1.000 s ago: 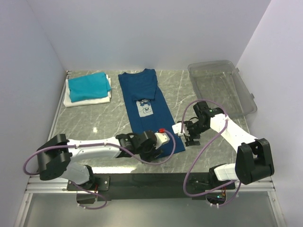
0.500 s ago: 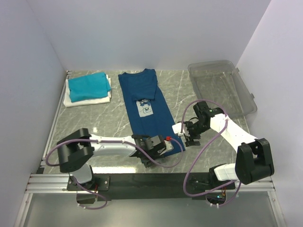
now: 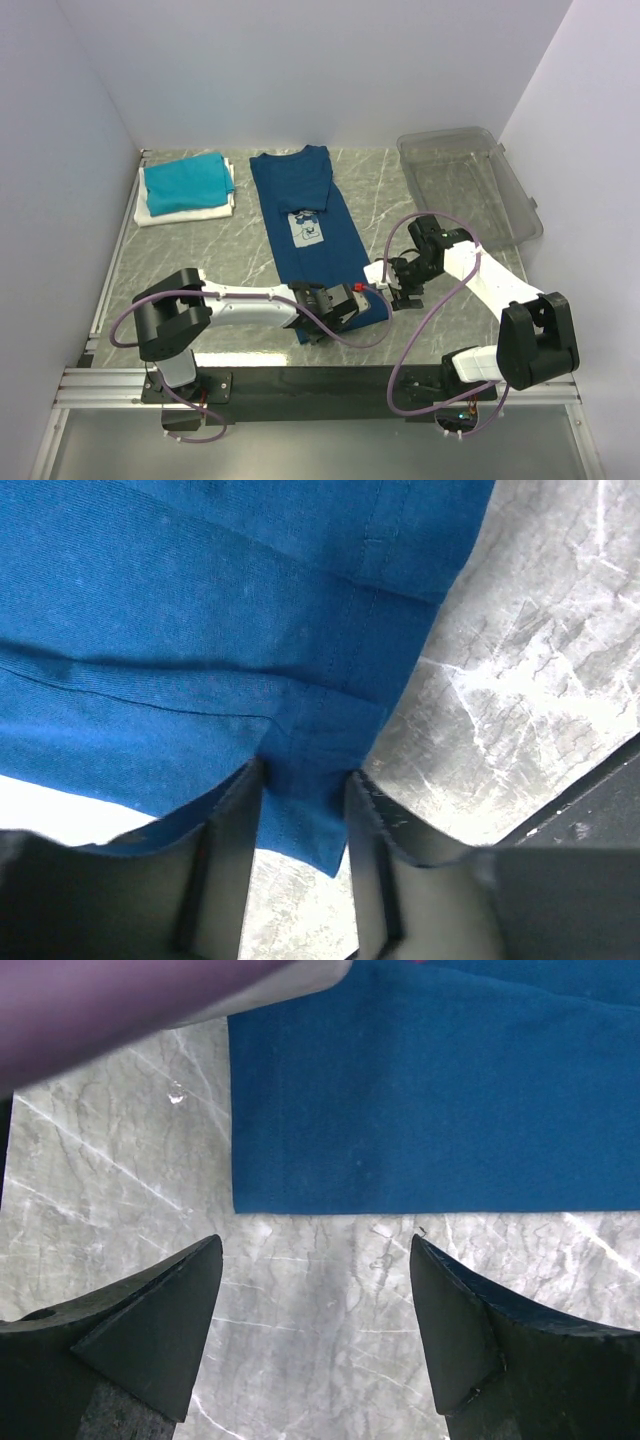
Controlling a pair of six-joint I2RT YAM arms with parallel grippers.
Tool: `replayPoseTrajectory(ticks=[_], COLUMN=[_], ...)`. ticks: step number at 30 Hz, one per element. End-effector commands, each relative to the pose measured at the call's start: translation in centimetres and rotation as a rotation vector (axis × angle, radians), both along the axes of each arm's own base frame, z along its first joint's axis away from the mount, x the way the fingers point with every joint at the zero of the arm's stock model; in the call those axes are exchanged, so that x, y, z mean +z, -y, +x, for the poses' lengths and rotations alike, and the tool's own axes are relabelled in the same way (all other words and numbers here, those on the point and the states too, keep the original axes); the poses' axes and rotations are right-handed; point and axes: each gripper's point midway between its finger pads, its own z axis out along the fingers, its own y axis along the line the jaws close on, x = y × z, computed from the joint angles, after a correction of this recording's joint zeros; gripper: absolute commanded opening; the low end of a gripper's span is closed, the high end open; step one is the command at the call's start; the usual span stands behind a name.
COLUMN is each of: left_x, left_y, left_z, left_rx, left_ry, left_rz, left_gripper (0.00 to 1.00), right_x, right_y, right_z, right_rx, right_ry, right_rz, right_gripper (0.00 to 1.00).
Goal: Fold and stack the t-shirts
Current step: Fold the tshirt
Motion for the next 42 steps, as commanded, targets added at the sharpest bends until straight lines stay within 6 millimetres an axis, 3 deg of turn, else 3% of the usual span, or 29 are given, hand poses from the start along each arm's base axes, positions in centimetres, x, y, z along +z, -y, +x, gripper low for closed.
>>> replayPoseTrajectory(ticks=[1, 6, 10, 15, 22, 30, 35, 39, 42], left_x=[-0.8, -1.1, 0.2, 1.9, 3.2, 2.9, 2.7, 2.7, 2.5], left_y=[-1.1, -1.2, -0.7, 0.6, 2.8, 2.6, 2.5, 2.2, 1.7], left_z=[0.6, 0.6, 0.6, -0.2, -1.4, -2.3, -2.5, -2.6, -2.8], left_rx=[0.024, 0.023, 0.037, 0.058, 0.086, 0.147, 0.170, 0.175, 0.182], left_ry=[0.008, -0.009, -0.006, -0.047, -0.121, -0.171, -0.185, -0.181, -0.181], left_rz=[0.060, 0.066, 0.008, -0.080, -0.220, -0.293, -0.319, -0.326, -0.329], left_gripper=[0.41, 0.18, 0.08, 0.01, 0.01, 0.01, 0.01, 0.01, 0.01], right_x=[0.0, 0.3, 0.2, -0.2, -1.7, -3.0, -3.5, -3.0, -0.3], right_y=[0.1, 0.2, 0.7, 0.4, 0.2, -0.4, -1.2, -1.5, -2.1], right_z=[-0.4, 0.1, 0.2, -1.6, -3.0, -3.7, -2.9, -2.8, -0.9], right_rx=[0.014, -0.005, -0.014, 0.038, 0.069, 0.098, 0.083, 0.080, -0.002], right_ry=[0.011, 0.018, 0.019, -0.029, -0.041, -0.019, 0.014, 0.004, -0.019], right_rz=[-0.002, 0.006, 0.001, 0.022, -0.003, -0.049, -0.071, -0.054, 0.057], right_gripper=[0.81, 0.80, 0.80, 0.80, 0.80, 0.79, 0.77, 0.77, 0.78])
